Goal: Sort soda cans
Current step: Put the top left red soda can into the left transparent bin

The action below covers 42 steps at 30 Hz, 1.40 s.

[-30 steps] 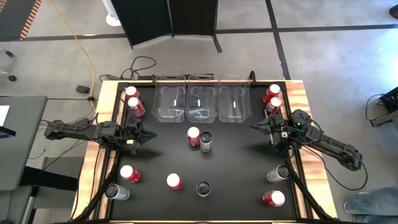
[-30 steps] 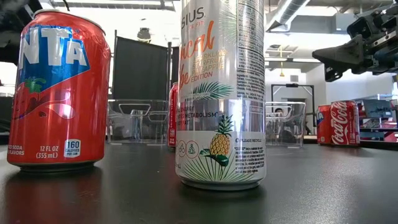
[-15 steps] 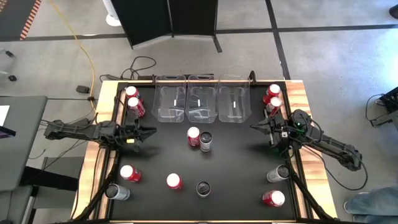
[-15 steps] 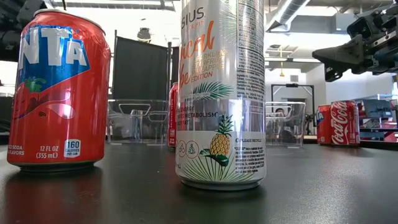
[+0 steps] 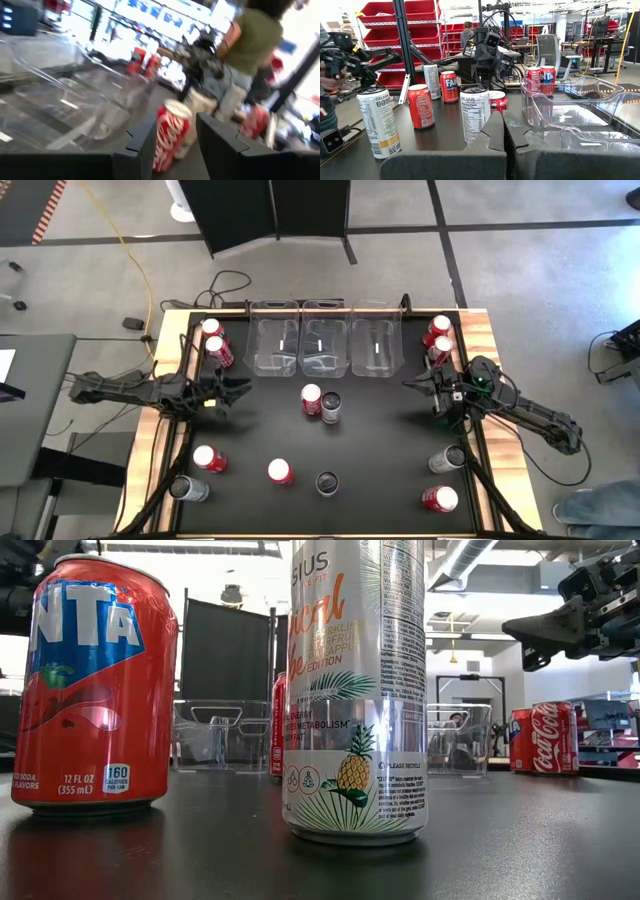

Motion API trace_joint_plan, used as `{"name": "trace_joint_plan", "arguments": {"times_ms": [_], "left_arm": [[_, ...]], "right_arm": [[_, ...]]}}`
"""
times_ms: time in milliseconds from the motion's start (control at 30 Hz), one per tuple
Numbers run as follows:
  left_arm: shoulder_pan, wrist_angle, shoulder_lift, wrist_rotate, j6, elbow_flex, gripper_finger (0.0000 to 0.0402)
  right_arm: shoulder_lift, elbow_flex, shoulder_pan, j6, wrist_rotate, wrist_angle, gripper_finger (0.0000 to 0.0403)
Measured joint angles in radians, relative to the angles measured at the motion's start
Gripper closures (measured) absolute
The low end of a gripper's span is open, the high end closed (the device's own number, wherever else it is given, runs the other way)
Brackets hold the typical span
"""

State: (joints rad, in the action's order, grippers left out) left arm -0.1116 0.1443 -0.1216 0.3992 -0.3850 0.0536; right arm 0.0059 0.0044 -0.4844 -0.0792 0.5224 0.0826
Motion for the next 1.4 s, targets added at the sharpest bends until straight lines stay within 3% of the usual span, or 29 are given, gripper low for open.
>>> {"name": "trace_joint_plan", "arguments": {"times_ms": [167,300,467,567,667,767,867,1033,1267,1400], "left_arm": [[0.000,0.219,-0.068,0.089,0.098,0.006,0.0268],[0.000,0.218,-0.132,0.220,0.196,0.090,0.0268],[0.001,0.108,-0.235,0.463,0.218,0.272,0.0268],[0.017,-0.086,-0.301,0.540,0.225,0.414,0.0268],[0.068,-0.316,-0.362,0.570,0.120,0.562,0.0268],[0.131,-0.551,-0.409,0.564,-0.028,0.698,0.0268],[0.210,-0.778,-0.429,0.487,-0.167,0.810,0.0268],[0.321,-1.007,-0.426,0.296,-0.233,0.916,0.0265],[0.384,-1.054,-0.450,0.167,-0.150,0.931,0.0236],[0.419,-1.056,-0.508,0.068,-0.158,0.931,0.0207]], "right_arm": [[0.000,0.000,0.000,0.000,0.000,0.000,0.0403],[0.000,0.000,-0.002,0.007,-0.001,0.001,0.0403],[0.000,0.000,-0.002,-0.066,-0.025,0.062,0.0403],[0.000,0.000,-0.002,-0.234,-0.039,0.118,0.0403],[0.000,0.000,-0.001,-0.469,-0.132,0.155,0.0403],[0.000,0.000,-0.001,-0.797,-0.330,0.149,0.0403],[0.000,0.000,-0.003,-1.058,-0.531,0.090,0.0403],[0.000,0.000,-0.003,-1.248,-0.786,0.041,0.0403],[0.000,0.004,0.006,-1.412,-0.780,0.070,0.0403],[0.001,0.039,0.046,-1.371,-0.760,0.078,0.0403]]}}
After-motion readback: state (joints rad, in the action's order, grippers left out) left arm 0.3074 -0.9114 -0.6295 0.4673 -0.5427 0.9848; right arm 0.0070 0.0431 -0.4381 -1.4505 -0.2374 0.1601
